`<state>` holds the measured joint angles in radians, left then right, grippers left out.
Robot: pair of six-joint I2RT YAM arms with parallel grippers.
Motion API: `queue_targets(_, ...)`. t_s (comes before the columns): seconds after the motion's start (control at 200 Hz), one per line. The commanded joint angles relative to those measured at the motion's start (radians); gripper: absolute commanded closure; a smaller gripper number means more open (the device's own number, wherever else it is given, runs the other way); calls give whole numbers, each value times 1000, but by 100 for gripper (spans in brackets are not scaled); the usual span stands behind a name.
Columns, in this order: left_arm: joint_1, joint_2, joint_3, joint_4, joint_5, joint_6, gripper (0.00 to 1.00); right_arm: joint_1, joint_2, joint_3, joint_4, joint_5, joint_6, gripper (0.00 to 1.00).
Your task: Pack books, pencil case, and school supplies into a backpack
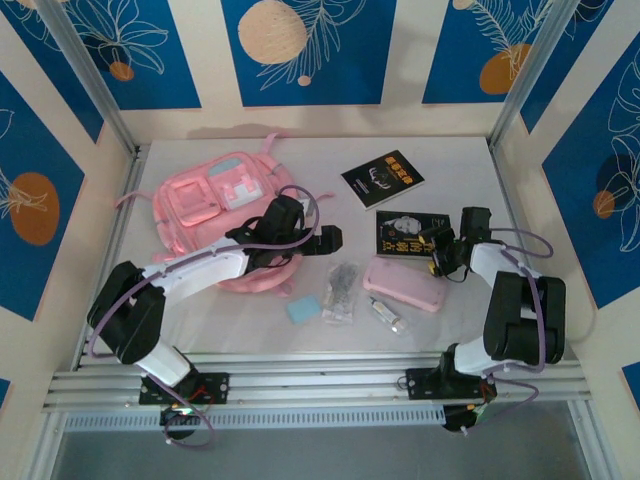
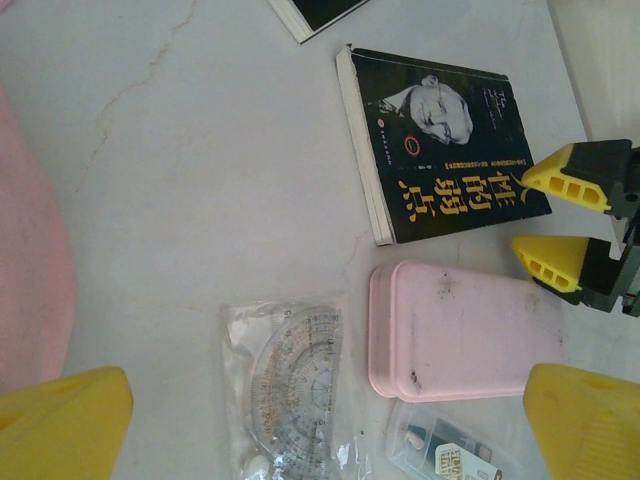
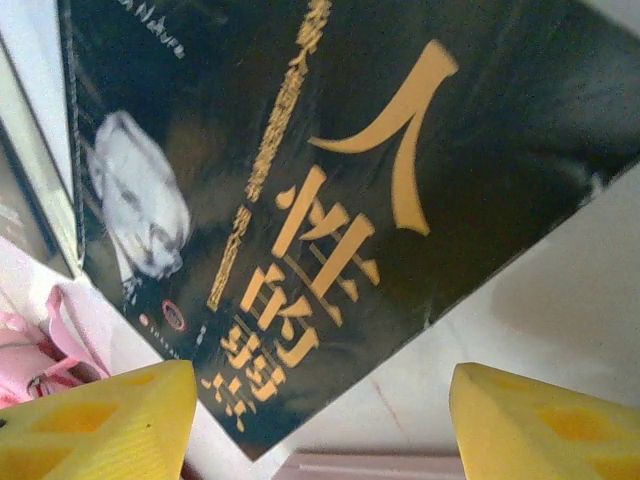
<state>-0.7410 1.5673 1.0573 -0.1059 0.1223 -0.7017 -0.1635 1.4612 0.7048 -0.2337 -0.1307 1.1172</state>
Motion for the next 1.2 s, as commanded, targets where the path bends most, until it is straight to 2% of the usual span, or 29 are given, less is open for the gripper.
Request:
queue_targets(0.0, -6, -24, -11, 19, -19, -5, 0, -6, 40, 15, 22, -12, 39, 33)
queue_targets(0.15, -5, -24, -11, 16, -19, -3, 0, -13, 74, 40, 30, 3, 47, 36)
queue_targets(0.255, -5, -24, -13, 15, -18, -2, 0, -26, 100, 62, 28, -11, 41, 43)
queue_targets(0.335, -5, -28, -15, 15, -16, -5, 0, -34, 116, 84, 25, -26, 26, 56)
queue_targets(0.47, -5, -39, -25, 17, -19, -5, 0, -36, 145, 129, 4, -51, -21, 59)
queue_targets(0.585, -5, -48, -28, 16, -18, -6, 0, -35, 160, 145, 26, -76, -29, 68)
queue_targets(0.935, -6, -44, -22, 18, -6, -16, 0, 20, 192, 224, 42, -56, -51, 69)
queue_targets(1.195, -6, -43, -21, 14, -1, -21, 0, 35, 237, 205, 156, -72, -7, 73)
